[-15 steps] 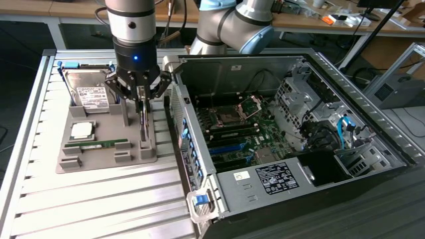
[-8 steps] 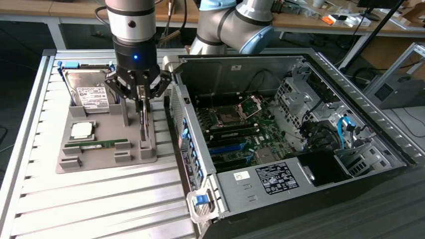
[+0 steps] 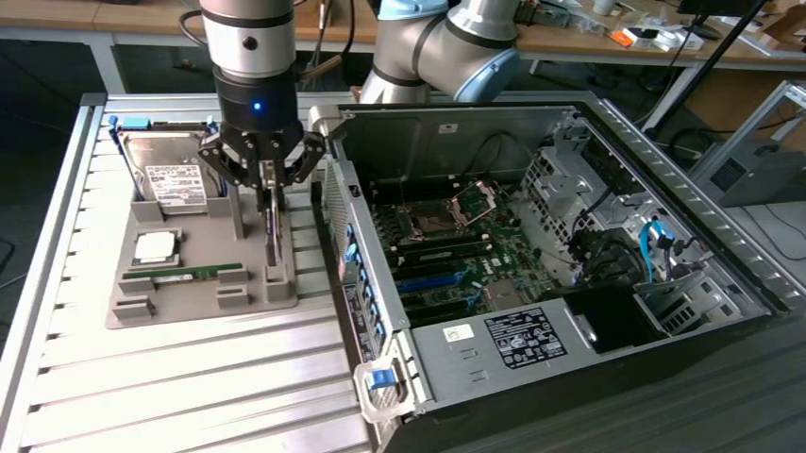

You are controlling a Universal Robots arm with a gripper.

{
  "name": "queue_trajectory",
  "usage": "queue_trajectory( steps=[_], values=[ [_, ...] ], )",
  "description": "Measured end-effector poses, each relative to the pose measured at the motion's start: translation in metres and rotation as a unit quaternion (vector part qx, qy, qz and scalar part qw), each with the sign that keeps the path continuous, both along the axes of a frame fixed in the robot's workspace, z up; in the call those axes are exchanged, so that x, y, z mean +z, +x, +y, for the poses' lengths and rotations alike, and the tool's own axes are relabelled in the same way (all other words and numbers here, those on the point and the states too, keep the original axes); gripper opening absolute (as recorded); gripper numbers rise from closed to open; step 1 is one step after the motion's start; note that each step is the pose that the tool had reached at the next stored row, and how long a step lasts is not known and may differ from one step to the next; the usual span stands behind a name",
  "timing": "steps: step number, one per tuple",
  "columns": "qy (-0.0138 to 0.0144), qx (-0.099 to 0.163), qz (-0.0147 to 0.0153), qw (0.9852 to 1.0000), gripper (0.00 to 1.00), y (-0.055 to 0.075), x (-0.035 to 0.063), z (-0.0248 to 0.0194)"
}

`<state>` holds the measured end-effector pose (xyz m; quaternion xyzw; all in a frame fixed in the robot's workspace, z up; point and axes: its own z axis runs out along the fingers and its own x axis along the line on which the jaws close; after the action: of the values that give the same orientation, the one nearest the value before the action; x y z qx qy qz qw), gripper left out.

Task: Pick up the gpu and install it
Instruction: 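Pick up the gpu and move the gpu toward the slot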

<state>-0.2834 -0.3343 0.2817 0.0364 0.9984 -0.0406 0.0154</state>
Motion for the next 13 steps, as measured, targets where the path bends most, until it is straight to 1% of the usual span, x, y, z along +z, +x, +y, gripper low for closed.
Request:
queue_trajectory(
  steps=[13],
  values=[
    [0.0000,0.000,0.0000,1.0000,0.27,0.0000,0.0031,0.0000]
  ],
)
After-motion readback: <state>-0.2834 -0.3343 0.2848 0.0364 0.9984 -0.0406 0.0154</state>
